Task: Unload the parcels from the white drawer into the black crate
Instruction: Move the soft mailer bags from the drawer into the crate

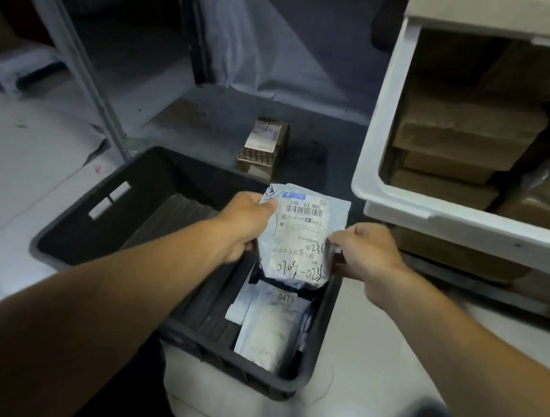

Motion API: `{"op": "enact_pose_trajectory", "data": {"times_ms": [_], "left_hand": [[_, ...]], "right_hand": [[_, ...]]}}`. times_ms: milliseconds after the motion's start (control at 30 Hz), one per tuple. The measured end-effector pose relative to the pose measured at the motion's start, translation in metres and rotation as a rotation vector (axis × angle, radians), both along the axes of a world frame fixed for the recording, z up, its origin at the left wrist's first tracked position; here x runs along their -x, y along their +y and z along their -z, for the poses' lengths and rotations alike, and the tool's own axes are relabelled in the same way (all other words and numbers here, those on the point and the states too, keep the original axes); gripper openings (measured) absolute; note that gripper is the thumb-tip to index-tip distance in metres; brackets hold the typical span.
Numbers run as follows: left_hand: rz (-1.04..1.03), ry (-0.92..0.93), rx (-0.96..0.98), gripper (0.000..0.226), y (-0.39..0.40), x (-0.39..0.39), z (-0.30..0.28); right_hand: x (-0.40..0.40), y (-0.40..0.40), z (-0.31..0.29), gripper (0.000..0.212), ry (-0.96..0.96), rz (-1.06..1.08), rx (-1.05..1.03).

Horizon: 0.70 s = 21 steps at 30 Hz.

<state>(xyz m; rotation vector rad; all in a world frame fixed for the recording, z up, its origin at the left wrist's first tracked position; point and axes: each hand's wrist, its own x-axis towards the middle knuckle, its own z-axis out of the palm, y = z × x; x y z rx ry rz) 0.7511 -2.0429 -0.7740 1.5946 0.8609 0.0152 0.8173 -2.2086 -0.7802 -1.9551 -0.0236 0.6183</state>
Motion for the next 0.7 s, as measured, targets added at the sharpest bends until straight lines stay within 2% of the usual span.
{"op": "enact_pose_trajectory", "data": {"times_ms": [100, 233, 333, 467, 600, 700], "left_hand": [[0.048, 0.087, 0.003, 0.023, 0.010, 0.004, 0.040], [0.230, 0.232, -0.095, 0.014, 0.025, 0.006, 0.086], [0.326, 0.327, -0.152, 0.018, 0.037, 0.006, 0.113], [0.427, 0.439, -0.169, 0.032, 0.048, 0.008, 0.146], [0.511, 0.504, -0.144, 0.036, 0.053, 0.011, 0.173], [0.536, 0.514, -0.097, 0.032, 0.049, 0.011, 0.185]], "right_hand": [[0.006, 0.012, 0.025, 0.026, -0.019, -0.056, 0.191], [0.011, 0.031, 0.062, 0.015, -0.011, -0.155, 0.358], [0.012, 0.045, 0.088, 0.029, -0.009, -0.277, 0.497], [0.014, 0.060, 0.110, 0.033, 0.012, -0.429, 0.620], [0.019, 0.071, 0.123, 0.023, -0.051, -0.640, 0.790], [0.024, 0.072, 0.137, 0.035, -0.035, -0.762, 0.872]]}}
